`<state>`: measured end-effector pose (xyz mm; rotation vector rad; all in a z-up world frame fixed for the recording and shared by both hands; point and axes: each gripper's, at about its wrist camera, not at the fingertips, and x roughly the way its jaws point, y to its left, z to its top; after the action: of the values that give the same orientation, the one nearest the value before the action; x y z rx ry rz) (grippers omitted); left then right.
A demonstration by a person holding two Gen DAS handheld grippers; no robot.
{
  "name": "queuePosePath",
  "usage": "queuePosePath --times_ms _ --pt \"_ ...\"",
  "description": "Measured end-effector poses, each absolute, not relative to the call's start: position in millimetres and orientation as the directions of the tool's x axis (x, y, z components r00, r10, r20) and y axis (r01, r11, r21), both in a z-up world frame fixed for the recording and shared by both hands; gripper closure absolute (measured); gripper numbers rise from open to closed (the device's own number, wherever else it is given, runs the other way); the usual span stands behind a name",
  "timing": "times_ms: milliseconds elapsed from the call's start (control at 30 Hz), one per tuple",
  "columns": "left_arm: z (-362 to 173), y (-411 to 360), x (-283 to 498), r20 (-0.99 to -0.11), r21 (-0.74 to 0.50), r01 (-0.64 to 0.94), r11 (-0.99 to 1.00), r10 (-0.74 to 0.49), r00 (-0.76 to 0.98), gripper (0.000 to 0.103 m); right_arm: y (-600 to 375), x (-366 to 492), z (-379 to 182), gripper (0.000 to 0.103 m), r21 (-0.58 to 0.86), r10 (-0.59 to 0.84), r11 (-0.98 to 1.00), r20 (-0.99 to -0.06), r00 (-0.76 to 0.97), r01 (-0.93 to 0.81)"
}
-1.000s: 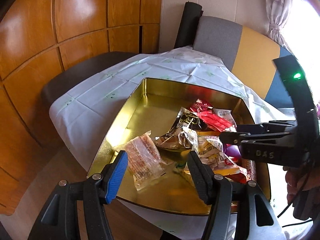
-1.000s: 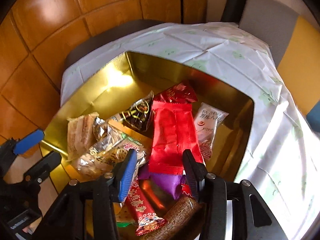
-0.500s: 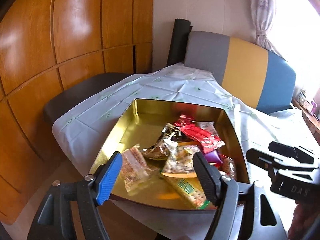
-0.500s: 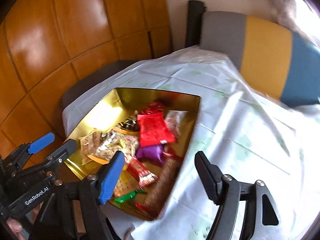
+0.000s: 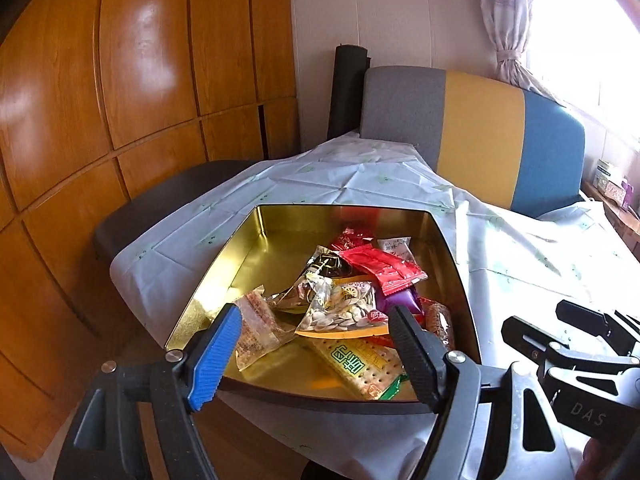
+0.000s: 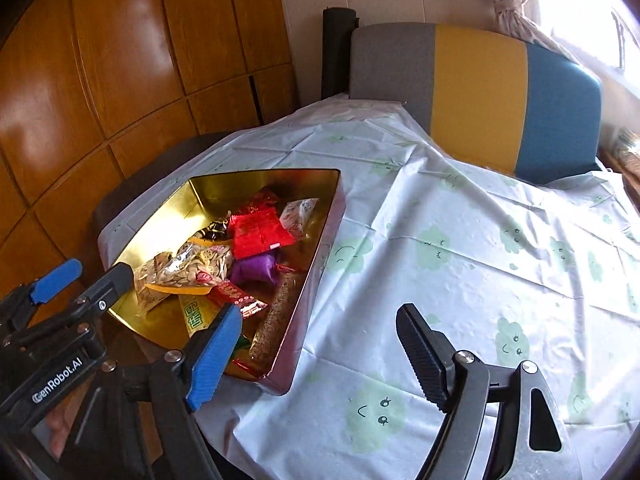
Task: Organize snacks
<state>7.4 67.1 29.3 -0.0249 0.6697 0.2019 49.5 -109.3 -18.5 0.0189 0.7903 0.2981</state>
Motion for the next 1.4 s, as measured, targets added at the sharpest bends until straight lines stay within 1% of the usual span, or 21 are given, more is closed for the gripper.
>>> queuePosePath --times_ms 133,667,1400 --pt "30 70 7 -0.616 0.038 -0.207 0.978 0.186 0.766 0.026 -108 47 -16 0.022 0.124 0.271 0.958 -0.687 0.675 -0.259" --pt "29 79 8 -0.612 0.031 -0.234 0.972 0.203 0.764 0.026 -96 45 -20 0.022 0.109 0.274 0.954 -0.694 0.666 -0.278" --pt "30 80 7 -0.610 0.036 -0.234 0.972 0.207 0.765 0.026 -95 44 -18 0.021 0.106 0.271 0.955 -0.690 0.671 -0.277"
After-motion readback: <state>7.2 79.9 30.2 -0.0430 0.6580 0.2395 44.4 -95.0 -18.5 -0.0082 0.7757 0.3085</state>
